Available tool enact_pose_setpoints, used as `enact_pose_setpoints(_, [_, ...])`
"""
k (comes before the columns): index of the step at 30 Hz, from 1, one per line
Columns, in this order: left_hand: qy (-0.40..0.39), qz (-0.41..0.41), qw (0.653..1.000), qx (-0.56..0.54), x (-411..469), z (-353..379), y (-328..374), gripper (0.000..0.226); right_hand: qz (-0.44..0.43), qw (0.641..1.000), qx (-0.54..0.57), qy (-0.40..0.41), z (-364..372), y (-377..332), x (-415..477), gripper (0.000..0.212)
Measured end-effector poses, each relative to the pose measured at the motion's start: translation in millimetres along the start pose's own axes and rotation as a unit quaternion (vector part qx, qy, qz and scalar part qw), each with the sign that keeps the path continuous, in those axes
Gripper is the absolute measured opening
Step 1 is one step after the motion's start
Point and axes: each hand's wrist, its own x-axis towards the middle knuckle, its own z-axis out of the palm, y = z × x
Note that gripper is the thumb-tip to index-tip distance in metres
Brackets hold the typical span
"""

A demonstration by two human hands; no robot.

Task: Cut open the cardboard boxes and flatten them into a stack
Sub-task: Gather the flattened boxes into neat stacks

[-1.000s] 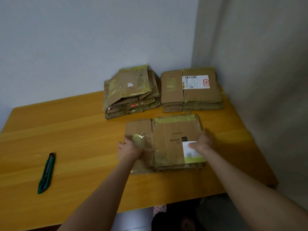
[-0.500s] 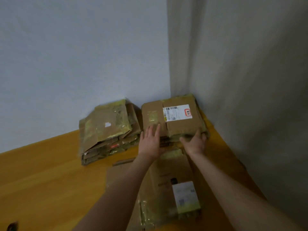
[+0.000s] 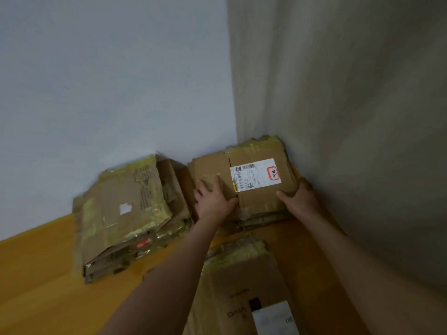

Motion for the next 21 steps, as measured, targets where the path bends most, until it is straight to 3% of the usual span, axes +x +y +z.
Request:
enact_pose_setpoints(4, [0.020,-0.028,0.995,-0.092,4,-11,-4,0.096,0.018,0.997,0.069,-0.029,-4,-11,6,0.091])
enact_pose_setpoints(7, [0.009,-0.138,0.950,-0.280,16,-18,-5,0.101,0.019,0.995,0.094,-0.037,-3,-14,10,0.097])
enact_pose_setpoints(9, [-0.008,-0.176,0.921,-0.347,24,-20,-5,0.101,0.023,0.994,0.102,-0.030,-1,-10,12,0.097])
enact_pose_setpoints(15, [-0.008,-0.212,0.885,-0.415,22,-28,-6,0.089,0.044,0.977,0.206,-0.041,-2,-4,7,0.095])
enact_pose_setpoints(21, [0.075,-0.125,0.913,-0.381,-1,-58,16,0.078,0.020,0.959,0.281,0.008,-19,-13,-11,0.077])
